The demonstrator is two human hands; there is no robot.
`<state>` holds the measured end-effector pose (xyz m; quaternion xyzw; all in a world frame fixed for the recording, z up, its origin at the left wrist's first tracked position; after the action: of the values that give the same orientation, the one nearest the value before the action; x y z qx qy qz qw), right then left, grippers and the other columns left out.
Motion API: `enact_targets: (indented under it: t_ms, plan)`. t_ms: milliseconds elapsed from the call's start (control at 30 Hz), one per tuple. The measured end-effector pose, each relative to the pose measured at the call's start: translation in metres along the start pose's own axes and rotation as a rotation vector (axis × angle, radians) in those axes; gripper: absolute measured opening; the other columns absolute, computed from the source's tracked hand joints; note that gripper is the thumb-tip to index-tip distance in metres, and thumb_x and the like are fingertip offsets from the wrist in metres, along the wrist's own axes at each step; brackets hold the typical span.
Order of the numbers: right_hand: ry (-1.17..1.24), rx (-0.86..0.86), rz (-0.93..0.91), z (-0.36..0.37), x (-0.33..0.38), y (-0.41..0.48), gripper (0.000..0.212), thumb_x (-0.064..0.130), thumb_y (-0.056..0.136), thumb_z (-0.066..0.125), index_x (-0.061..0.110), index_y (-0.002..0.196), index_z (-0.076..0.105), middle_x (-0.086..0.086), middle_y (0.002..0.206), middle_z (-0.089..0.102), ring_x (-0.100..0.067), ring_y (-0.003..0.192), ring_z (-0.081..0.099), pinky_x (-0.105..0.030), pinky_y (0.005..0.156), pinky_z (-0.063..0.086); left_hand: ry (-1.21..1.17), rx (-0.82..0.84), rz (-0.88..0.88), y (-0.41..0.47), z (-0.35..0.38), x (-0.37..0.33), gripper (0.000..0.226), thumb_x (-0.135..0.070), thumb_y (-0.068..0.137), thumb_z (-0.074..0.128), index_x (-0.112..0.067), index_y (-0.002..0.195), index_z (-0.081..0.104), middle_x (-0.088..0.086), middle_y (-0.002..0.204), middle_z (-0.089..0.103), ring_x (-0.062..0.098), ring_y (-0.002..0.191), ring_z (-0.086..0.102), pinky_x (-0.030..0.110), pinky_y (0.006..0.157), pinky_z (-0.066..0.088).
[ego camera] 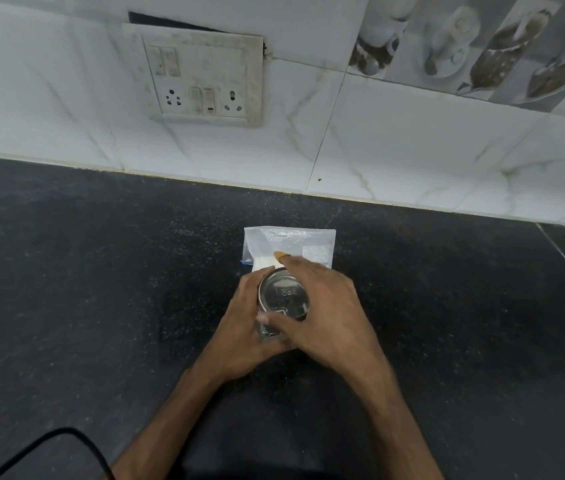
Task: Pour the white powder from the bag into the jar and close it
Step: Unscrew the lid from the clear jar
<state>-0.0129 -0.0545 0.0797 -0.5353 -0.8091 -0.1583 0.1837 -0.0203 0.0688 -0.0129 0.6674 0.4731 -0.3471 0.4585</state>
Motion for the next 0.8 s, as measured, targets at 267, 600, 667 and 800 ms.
enact_targets:
  t_ms: [267, 600, 667, 800]
  plan:
    - [-0.195, 0.317, -0.051, -0.015, 0.013, 0.017, 0.085, 0.034, 0.082, 0.078, 0.035, 0.153, 0.031, 0.010, 0.158, 0.037, -0.018, 0.147, 0.031, -0.042, 0.121, 0.022, -0.015, 0.033, -0.041, 0.002, -0.001, 0.001, 0.094, -0.053, 0.062, 0.083, -0.058, 0.135, 0.023, -0.026, 0.134, 0.036, 0.007, 0.129, 0.047, 0.035, 0.106, 0.046]
    - [-0.467, 0.299, 0.038, -0.003, 0.028, 0.027, 0.061, 0.040, 0.084, 0.071, 0.019, 0.136, 0.047, -0.002, 0.122, 0.055, -0.025, 0.113, 0.059, -0.037, 0.086, 0.047, -0.044, 0.034, -0.066, 0.002, -0.002, 0.000, 0.100, -0.048, 0.060, 0.088, -0.048, 0.139, 0.026, -0.023, 0.139, 0.037, 0.006, 0.131, 0.047, 0.030, 0.105, 0.046]
    - [-0.432, 0.349, -0.010, -0.007, 0.029, 0.034, 0.059, 0.026, 0.079, 0.075, 0.017, 0.131, 0.050, -0.001, 0.119, 0.055, -0.024, 0.112, 0.057, -0.036, 0.086, 0.048, -0.039, 0.043, -0.078, 0.003, -0.002, 0.000, 0.101, -0.047, 0.060, 0.088, -0.053, 0.137, 0.022, -0.027, 0.138, 0.037, 0.002, 0.129, 0.048, 0.025, 0.105, 0.046]
    - [-0.428, 0.426, -0.170, -0.006, 0.032, 0.034, 0.090, 0.014, 0.076, 0.079, 0.028, 0.151, 0.031, 0.000, 0.138, 0.047, -0.024, 0.122, 0.049, -0.042, 0.094, 0.047, -0.090, 0.054, -0.089, 0.005, -0.003, -0.005, 0.104, -0.041, 0.062, 0.089, -0.058, 0.136, 0.018, -0.021, 0.141, 0.040, 0.000, 0.131, 0.048, 0.012, 0.101, 0.042]
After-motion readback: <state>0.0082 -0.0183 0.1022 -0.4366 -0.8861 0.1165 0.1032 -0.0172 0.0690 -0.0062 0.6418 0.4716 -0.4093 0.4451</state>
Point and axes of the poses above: each hand's wrist, its own y-axis towards the middle knuckle, its own z-axis out of the palm, x = y × z, the point moved 4 cm from there along y, towards the middle knuckle
